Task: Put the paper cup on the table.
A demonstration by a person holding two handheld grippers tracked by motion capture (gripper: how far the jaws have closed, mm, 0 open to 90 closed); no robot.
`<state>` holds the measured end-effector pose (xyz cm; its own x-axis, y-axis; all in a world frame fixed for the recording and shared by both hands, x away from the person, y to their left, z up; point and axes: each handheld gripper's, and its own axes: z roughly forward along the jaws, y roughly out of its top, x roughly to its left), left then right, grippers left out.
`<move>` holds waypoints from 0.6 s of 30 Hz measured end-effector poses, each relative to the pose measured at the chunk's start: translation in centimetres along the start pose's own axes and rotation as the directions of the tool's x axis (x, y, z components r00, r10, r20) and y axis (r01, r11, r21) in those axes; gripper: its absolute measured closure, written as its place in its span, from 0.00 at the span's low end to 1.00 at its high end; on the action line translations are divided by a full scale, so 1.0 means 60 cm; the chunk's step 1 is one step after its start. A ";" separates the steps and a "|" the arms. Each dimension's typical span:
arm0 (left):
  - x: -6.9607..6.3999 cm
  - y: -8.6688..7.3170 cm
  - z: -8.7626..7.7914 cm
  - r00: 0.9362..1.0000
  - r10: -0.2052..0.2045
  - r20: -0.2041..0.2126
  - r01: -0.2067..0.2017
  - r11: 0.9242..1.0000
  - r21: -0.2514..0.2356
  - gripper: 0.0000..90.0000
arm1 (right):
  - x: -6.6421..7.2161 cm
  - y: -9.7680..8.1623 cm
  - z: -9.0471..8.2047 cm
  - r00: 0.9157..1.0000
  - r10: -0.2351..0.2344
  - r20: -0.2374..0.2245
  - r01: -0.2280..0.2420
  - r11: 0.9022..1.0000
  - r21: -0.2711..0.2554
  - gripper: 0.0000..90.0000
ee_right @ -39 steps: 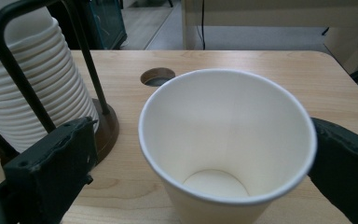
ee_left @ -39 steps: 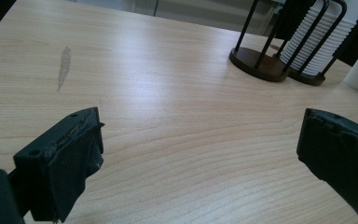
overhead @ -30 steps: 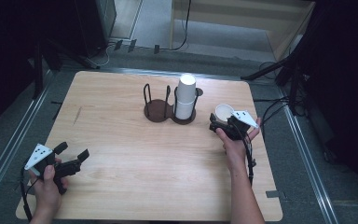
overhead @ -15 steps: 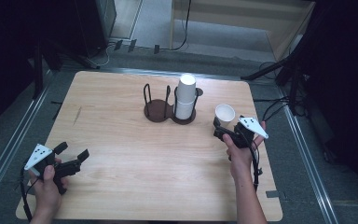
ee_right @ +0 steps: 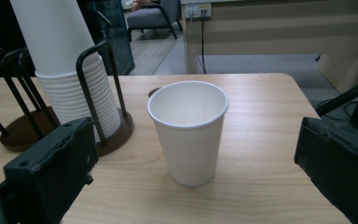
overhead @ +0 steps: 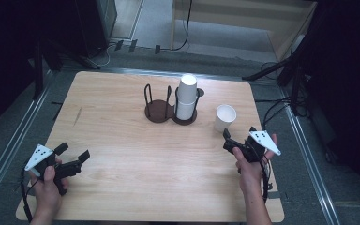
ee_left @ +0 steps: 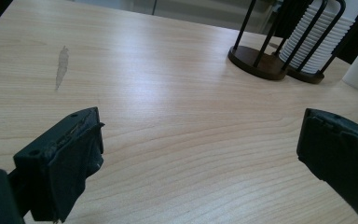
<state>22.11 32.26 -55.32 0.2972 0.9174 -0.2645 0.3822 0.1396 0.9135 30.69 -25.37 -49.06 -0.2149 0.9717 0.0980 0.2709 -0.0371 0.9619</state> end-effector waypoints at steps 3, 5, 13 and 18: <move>0.000 0.000 0.000 1.000 0.003 -0.001 -0.003 1.000 0.001 0.01 | -0.005 -0.006 -0.011 1.000 -0.006 0.007 0.006 1.000 0.003 0.00; 0.000 0.000 0.000 1.000 0.002 -0.002 -0.002 1.000 0.000 0.01 | -0.009 -0.012 -0.019 1.000 -0.007 0.014 0.007 1.000 0.004 0.00; -0.001 0.000 0.000 1.000 0.004 -0.004 -0.004 1.000 0.002 0.01 | -0.032 -0.032 -0.050 0.999 -0.001 0.040 0.000 1.000 0.014 0.00; -0.002 -0.001 -0.001 1.000 0.009 0.005 -0.009 1.000 -0.001 0.01 | -0.050 -0.044 -0.065 0.998 0.011 0.064 -0.012 1.000 0.017 0.00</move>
<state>22.02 32.20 -55.30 0.3048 0.9169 -0.2575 0.3788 0.1314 0.9161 26.99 -29.11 -50.91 -0.1515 0.9842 0.0921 0.2896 -0.0448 0.9561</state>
